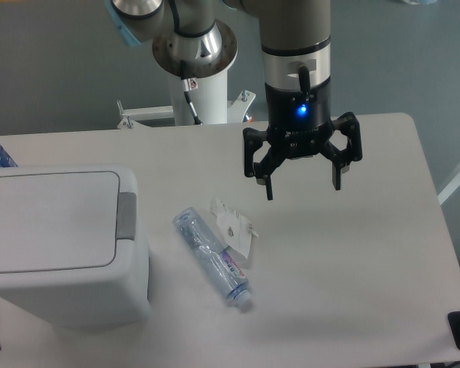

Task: Open the trash can
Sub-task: 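Move the open gripper toward the white trash can lid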

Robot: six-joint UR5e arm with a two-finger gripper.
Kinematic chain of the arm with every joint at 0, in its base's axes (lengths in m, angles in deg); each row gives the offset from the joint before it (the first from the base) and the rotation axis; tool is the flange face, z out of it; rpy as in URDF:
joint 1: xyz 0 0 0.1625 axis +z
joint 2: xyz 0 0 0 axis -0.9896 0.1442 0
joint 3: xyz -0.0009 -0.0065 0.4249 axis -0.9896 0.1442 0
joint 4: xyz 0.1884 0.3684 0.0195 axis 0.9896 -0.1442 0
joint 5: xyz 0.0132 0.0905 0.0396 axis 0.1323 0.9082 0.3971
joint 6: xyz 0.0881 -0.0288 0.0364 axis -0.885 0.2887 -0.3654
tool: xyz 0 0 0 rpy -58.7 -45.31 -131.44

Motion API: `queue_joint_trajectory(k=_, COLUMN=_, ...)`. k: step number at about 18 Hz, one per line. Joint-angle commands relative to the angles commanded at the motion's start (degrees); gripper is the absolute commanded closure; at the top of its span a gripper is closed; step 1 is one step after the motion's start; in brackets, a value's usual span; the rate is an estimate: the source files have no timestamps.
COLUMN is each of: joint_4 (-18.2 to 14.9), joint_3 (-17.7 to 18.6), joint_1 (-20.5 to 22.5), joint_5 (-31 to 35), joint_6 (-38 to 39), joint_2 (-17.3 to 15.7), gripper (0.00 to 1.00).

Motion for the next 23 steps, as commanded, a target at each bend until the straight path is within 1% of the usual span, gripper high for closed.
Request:
queue_joint_trajectory(k=9, joint_4=0.53, joint_3=0.70, joint_1=-0.62, joint_5=-0.53, joint_6=0.35, joint_2=-0.35, gripper=0.00)
queue_joint_trajectory(k=11, joint_4=0.61, joint_3=0.70, joint_1=-0.97, joint_5=-1.23, joint_6=4.19, joint_2=0.00, gripper=0.00)
queue_joint_trajectory(k=12, joint_4=0.70, joint_3=0.70, joint_1=-1.58, joint_5=-2.10, joint_6=7.52, joint_2=0.26, gripper=0.00)
queue_joint_trajectory(k=14, joint_4=0.79, joint_3=-0.35, joint_1=-2.46, joint_5=-2.90, joint_6=12.20, joint_2=0.44, gripper=0.00)
queue_joint_trajectory(k=17, joint_4=0.70, joint_3=0.26, joint_1=-4.04, joint_5=-4.21, joint_6=14.58, joint_2=0.79, gripper=0.00)
queue_joint_trajectory(k=20, joint_4=0.62, joint_3=0.35, joint_1=-5.36, joint_5=-7.81, joint_6=22.22, joint_2=0.97, gripper=0.00)
queue_joint_trajectory(k=21, joint_4=0.18, joint_3=1.22, joint_1=-5.54, joint_5=-8.78, joint_6=23.02, joint_2=0.71, gripper=0.00)
queue_joint_trajectory(k=23, joint_4=0.09, joint_3=5.25, joint_1=-6.33, joint_5=-9.84, joint_6=23.29, joint_2=-1.13, gripper=0.00)
